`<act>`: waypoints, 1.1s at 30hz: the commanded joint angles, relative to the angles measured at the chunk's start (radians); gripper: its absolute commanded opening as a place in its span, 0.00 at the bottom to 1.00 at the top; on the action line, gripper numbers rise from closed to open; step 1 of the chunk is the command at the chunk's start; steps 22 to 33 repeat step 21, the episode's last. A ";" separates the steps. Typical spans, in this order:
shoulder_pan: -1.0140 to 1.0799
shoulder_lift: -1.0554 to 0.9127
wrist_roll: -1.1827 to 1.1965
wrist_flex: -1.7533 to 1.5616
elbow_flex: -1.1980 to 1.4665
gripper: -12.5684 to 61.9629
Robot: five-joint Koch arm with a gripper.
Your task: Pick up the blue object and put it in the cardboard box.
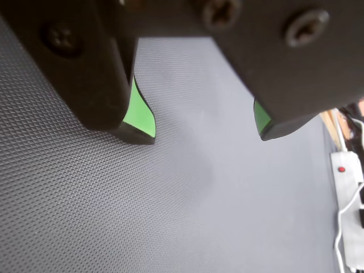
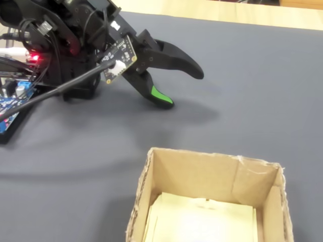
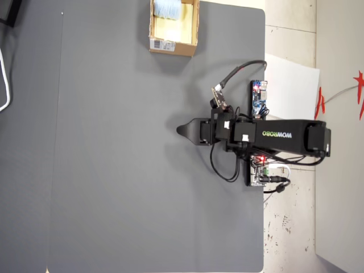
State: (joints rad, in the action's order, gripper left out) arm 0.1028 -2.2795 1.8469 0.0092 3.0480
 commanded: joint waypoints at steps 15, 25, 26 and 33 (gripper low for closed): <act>-0.057 -0.089 0.038 0.052 0.069 0.63; -0.057 -0.089 0.038 0.051 0.069 0.63; -0.057 -0.089 0.038 0.051 0.069 0.63; -0.057 -0.089 0.038 0.051 0.069 0.63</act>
